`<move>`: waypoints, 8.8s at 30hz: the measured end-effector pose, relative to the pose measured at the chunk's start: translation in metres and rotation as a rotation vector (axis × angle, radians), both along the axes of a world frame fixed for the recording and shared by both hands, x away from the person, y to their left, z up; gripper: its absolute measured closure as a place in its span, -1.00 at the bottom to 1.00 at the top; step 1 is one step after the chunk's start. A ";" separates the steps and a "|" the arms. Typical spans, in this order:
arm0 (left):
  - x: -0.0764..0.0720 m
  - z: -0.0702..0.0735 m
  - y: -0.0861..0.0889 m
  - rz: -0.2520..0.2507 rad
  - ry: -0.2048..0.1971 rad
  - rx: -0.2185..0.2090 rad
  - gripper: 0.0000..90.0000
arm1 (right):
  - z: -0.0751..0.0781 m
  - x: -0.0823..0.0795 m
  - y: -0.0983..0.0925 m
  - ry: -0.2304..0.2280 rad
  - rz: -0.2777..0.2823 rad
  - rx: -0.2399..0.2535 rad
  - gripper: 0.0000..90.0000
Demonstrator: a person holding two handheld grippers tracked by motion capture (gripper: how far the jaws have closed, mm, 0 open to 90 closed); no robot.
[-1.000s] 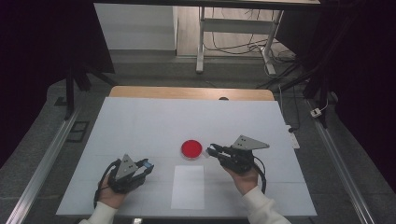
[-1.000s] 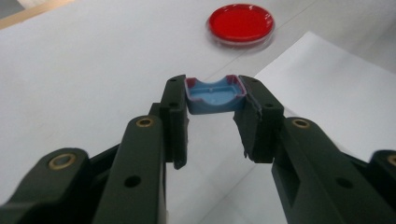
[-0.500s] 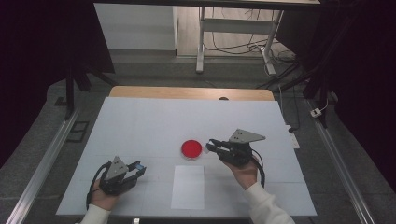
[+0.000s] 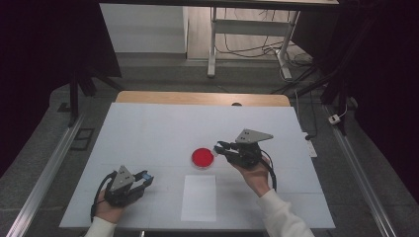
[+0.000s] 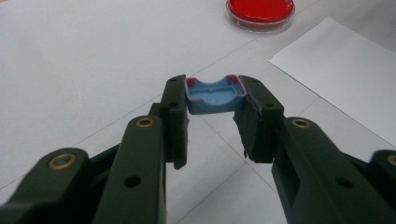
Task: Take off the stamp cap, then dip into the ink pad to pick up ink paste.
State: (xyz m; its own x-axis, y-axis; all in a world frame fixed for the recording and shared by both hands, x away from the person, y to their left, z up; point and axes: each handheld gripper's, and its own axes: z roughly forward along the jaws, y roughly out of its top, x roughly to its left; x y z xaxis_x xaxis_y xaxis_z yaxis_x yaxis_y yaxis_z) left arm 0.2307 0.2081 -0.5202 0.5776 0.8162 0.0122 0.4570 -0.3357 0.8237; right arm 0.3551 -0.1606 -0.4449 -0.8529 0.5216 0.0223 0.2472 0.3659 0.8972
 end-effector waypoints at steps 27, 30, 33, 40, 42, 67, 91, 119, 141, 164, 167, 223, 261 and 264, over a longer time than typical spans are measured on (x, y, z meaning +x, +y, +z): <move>0.008 -0.001 0.001 0.003 -0.006 -0.012 0.45 | -0.018 0.033 0.031 0.083 0.019 -0.050 0.67; 0.010 -0.001 0.001 0.000 -0.005 -0.012 0.45 | -0.019 0.036 0.036 0.082 0.020 -0.060 0.67; 0.010 -0.001 0.000 0.001 -0.004 -0.012 0.45 | -0.021 0.037 0.038 0.082 0.018 -0.083 0.67; 0.007 0.002 -0.002 0.005 -0.011 -0.009 0.45 | -0.027 0.039 0.038 0.105 0.013 -0.104 0.67; 0.005 0.002 -0.002 0.009 -0.011 -0.009 0.45 | -0.028 0.040 0.039 0.108 0.004 -0.113 0.67; 0.006 0.000 -0.002 0.000 -0.001 0.001 0.44 | -0.045 0.043 0.052 0.098 0.010 -0.203 0.67; 0.004 0.001 -0.001 -0.002 -0.004 0.000 0.44 | -0.052 0.043 0.055 0.102 0.007 -0.236 0.67; 0.005 0.000 0.000 0.001 -0.002 0.001 0.44 | -0.043 0.039 0.051 0.086 0.011 -0.176 0.67; 0.005 0.000 0.000 0.003 -0.004 0.001 0.44 | -0.025 0.028 0.052 0.031 0.044 -0.117 0.67; 0.005 0.000 -0.001 0.000 0.000 0.005 0.44 | -0.042 0.031 0.064 0.039 0.053 -0.215 0.67; 0.005 -0.001 -0.001 -0.001 0.001 0.006 0.44 | -0.045 0.031 0.066 0.043 0.055 -0.235 0.67; 0.006 -0.001 0.000 0.002 0.004 0.005 0.44 | -0.048 0.026 0.070 0.009 0.043 -0.245 0.67; 0.009 -0.003 0.000 0.009 0.002 -0.001 0.44 | -0.025 0.014 0.030 0.041 0.015 -0.083 0.67; 0.009 -0.003 0.000 0.008 0.003 0.003 0.44 | -0.023 0.013 0.023 0.050 0.006 -0.056 0.67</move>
